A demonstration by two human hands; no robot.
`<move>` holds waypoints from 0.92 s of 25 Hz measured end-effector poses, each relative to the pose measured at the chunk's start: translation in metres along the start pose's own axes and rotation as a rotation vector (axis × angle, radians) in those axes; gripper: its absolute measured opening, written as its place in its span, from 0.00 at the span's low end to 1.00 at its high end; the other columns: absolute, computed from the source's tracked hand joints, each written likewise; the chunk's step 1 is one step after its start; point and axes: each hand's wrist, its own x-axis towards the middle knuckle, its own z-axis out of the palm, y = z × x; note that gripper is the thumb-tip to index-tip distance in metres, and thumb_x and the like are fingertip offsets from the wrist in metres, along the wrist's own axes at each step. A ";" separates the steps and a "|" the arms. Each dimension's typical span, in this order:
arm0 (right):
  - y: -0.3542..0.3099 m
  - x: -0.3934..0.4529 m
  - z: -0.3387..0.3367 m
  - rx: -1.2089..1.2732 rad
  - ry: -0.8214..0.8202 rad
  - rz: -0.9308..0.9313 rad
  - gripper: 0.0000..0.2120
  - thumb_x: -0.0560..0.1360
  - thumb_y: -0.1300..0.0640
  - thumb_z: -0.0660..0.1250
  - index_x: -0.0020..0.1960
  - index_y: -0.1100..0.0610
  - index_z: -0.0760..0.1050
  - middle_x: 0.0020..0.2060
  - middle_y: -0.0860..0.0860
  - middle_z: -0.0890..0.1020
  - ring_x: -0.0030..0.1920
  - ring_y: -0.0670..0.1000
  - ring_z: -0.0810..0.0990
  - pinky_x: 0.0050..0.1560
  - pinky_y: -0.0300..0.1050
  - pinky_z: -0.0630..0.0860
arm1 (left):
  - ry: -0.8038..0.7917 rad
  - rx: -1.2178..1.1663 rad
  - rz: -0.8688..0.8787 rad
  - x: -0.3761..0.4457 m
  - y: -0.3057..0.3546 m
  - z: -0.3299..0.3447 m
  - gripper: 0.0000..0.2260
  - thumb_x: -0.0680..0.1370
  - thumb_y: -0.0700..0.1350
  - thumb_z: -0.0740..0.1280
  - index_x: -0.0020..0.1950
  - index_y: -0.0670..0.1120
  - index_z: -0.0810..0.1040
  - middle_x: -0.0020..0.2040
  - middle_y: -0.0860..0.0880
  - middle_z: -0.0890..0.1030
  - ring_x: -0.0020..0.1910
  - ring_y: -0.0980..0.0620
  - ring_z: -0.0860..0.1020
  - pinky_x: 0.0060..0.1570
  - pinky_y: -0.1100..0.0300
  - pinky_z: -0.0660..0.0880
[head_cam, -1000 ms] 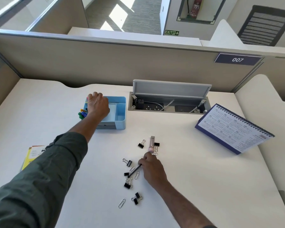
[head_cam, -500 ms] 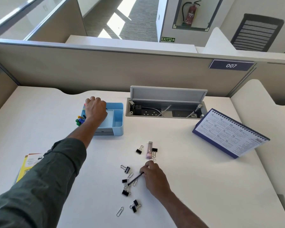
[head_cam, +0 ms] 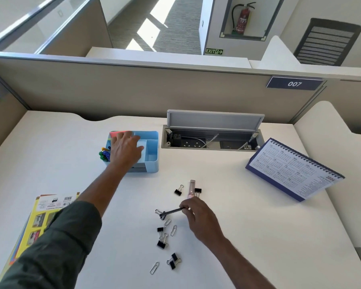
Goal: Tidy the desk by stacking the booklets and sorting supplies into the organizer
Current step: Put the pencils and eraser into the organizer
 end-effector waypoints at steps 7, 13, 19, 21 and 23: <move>-0.037 0.028 -0.036 0.156 0.118 -0.033 0.05 0.77 0.58 0.68 0.51 0.51 0.81 0.46 0.43 0.80 0.42 0.42 0.78 0.47 0.40 0.76 | -0.224 -0.641 0.039 -0.074 0.047 -0.054 0.13 0.79 0.51 0.71 0.62 0.51 0.82 0.62 0.51 0.81 0.53 0.58 0.78 0.55 0.56 0.76; -0.071 0.046 -0.061 0.264 0.179 -0.049 0.05 0.75 0.59 0.72 0.51 0.54 0.82 0.43 0.43 0.82 0.36 0.46 0.79 0.39 0.35 0.75 | -0.280 -0.676 0.328 -0.121 0.069 -0.054 0.12 0.77 0.48 0.73 0.61 0.54 0.82 0.55 0.59 0.81 0.54 0.60 0.78 0.54 0.66 0.75; -0.082 0.048 -0.066 0.430 0.215 0.043 0.11 0.76 0.60 0.72 0.58 0.56 0.79 0.43 0.45 0.84 0.35 0.46 0.80 0.37 0.32 0.75 | -0.118 -0.708 0.280 -0.120 0.073 -0.051 0.06 0.78 0.47 0.73 0.54 0.50 0.85 0.49 0.56 0.79 0.49 0.58 0.77 0.48 0.68 0.74; -0.076 0.045 -0.062 0.440 0.206 0.097 0.13 0.76 0.61 0.71 0.60 0.55 0.78 0.43 0.45 0.83 0.36 0.44 0.80 0.37 0.34 0.77 | -0.077 -0.657 0.249 -0.113 0.066 -0.046 0.08 0.77 0.46 0.73 0.56 0.49 0.85 0.49 0.55 0.77 0.50 0.57 0.73 0.48 0.67 0.71; -0.064 0.039 -0.053 0.442 0.180 0.149 0.13 0.76 0.61 0.71 0.60 0.55 0.78 0.43 0.45 0.83 0.36 0.44 0.80 0.38 0.39 0.79 | -0.017 -0.687 0.174 -0.101 0.057 -0.044 0.10 0.77 0.43 0.74 0.58 0.46 0.85 0.47 0.51 0.79 0.46 0.54 0.76 0.46 0.57 0.77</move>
